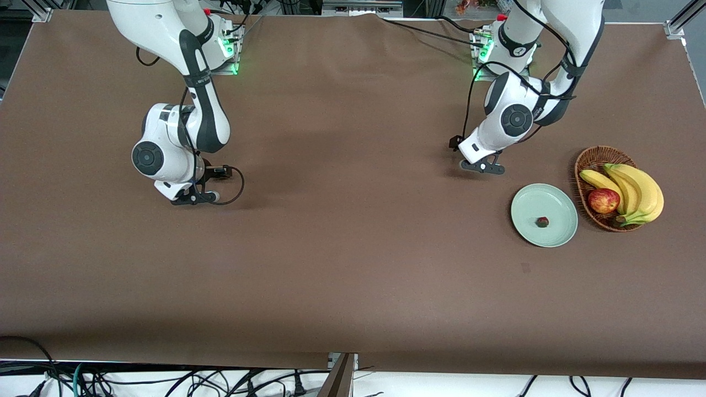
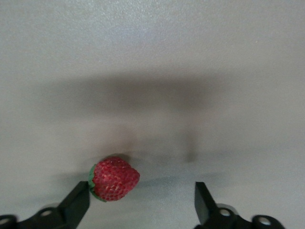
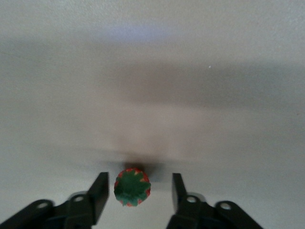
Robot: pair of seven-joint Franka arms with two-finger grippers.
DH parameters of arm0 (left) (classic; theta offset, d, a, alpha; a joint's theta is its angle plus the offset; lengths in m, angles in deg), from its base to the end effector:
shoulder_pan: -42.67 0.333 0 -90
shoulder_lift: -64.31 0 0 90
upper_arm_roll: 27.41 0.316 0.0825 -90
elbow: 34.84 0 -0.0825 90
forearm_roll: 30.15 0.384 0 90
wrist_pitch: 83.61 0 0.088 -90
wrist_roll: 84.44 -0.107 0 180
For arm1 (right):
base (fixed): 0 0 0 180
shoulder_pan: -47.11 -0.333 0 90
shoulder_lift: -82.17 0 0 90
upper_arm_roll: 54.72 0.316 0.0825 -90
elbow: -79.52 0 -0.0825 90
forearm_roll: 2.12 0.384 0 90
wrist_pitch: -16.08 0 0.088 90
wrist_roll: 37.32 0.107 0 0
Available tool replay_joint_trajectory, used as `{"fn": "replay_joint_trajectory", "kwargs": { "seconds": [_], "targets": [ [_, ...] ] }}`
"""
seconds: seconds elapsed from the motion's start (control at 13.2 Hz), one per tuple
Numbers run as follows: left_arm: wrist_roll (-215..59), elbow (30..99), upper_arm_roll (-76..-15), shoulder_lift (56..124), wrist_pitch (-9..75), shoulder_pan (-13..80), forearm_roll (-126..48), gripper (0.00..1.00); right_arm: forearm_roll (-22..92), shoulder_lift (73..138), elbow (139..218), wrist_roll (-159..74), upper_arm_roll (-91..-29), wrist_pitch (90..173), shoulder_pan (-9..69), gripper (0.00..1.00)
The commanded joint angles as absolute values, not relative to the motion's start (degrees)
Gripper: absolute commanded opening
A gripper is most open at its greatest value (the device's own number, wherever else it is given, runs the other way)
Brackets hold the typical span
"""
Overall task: Collect all strawberries into plate
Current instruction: 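Drop the strawberry onto the plate while the right gripper carries the third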
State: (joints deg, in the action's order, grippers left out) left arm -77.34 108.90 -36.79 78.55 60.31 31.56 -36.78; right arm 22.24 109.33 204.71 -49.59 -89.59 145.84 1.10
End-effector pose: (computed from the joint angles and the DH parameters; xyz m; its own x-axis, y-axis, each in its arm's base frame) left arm 0.4091 -0.1565 0.1702 0.9579 -0.1338 -0.2539 -0.1245 -0.9908 0.0524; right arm 0.5151 0.1005 0.1847 0.9596 0.1013 -0.2624 0.0969 -0.9949 -0.0296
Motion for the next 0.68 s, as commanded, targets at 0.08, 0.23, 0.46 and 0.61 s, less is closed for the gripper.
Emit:
{"fn": "replay_joint_trajectory", "kwargs": {
  "seconds": [0.08, 0.23, 0.46, 0.61],
  "targets": [
    [-76.79, 109.3, -36.72, 78.73, 61.32, 31.59, -36.65, 0.9, 23.72, 108.1, 206.52, -50.41, -88.91, 146.42, 0.79, 0.59],
    [-76.79, 109.3, -36.72, 78.99, 62.28, 31.86, -35.52, 0.82, 25.12, 108.28, 206.52, -50.5, -88.74, 146.6, 0.79, 0.59],
    [-76.79, 109.3, -36.72, 79.34, 62.91, 32.03, -35.07, 0.47, 25.65, 108.45, 206.52, -50.5, -87.77, 146.6, 0.79, 0.49],
    [-76.79, 109.22, -36.64, 79.43, 62.99, 32.38, -35.07, 0.32, 25.65, 108.54, 206.52, -50.67, -87.85, 146.6, 0.79, 0.37]
  ]
}}
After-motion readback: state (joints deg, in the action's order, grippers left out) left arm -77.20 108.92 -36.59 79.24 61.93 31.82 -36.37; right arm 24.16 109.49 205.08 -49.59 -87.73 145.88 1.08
